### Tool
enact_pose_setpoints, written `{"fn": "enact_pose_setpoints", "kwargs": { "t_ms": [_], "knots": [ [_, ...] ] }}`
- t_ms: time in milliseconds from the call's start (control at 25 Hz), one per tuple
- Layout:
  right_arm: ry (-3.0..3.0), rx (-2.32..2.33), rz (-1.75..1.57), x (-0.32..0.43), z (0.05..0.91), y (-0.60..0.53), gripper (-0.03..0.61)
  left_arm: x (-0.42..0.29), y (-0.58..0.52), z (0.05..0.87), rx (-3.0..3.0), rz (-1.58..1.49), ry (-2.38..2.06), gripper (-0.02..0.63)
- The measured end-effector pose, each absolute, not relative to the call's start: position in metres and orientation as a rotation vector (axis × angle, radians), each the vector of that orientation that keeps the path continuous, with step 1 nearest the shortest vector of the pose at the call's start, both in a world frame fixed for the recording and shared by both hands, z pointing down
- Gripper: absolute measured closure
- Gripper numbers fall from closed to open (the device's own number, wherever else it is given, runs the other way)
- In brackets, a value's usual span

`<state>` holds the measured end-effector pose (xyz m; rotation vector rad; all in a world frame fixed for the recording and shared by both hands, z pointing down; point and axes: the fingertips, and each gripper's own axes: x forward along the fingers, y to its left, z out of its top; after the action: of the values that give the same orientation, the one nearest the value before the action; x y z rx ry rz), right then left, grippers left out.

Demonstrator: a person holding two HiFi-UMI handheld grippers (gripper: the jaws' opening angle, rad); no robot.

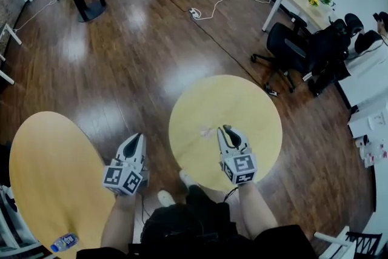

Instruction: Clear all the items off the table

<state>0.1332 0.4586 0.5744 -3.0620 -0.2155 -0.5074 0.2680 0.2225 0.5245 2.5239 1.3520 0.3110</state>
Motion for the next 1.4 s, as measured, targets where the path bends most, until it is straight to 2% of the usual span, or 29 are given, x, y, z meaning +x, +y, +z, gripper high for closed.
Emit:
{"fn": "enact_pose_setpoints", "kwargs": {
  "t_ms": [200, 280, 520, 1000, 1040, 1120, 1400],
  "knots": [
    [-0.124, -3.008, -0.708, 0.132, 0.625, 0.449, 0.511, 0.264, 0.208, 0.557, 2.573, 0.432, 1.267, 0.614],
    [-0.080, -2.976, -0.802, 0.131, 0.646, 0.448, 0.469, 0.263, 0.205, 0.569, 2.584, 0.480, 1.222, 0.614],
    [-0.045, -2.894, -1.003, 0.142, 0.704, 0.452, 0.468, 0.265, 0.197, 0.610, 2.592, 0.589, 1.107, 0.614],
    [0.007, -2.810, -1.194, 0.155, 0.754, 0.451, 0.468, 0.279, 0.174, 0.642, 2.603, 0.675, 0.977, 0.614],
    [0.003, -2.813, -1.200, 0.155, 0.755, 0.452, 0.486, 0.279, 0.175, 0.643, 2.600, 0.679, 0.981, 0.614],
    [0.000, -2.822, -1.191, 0.157, 0.754, 0.454, 0.571, 0.280, 0.177, 0.644, 2.597, 0.684, 0.985, 0.614],
    [-0.026, -2.861, -1.127, 0.171, 0.729, 0.460, 0.577, 0.288, 0.174, 0.628, 2.594, 0.639, 0.983, 0.614]
  ]
}}
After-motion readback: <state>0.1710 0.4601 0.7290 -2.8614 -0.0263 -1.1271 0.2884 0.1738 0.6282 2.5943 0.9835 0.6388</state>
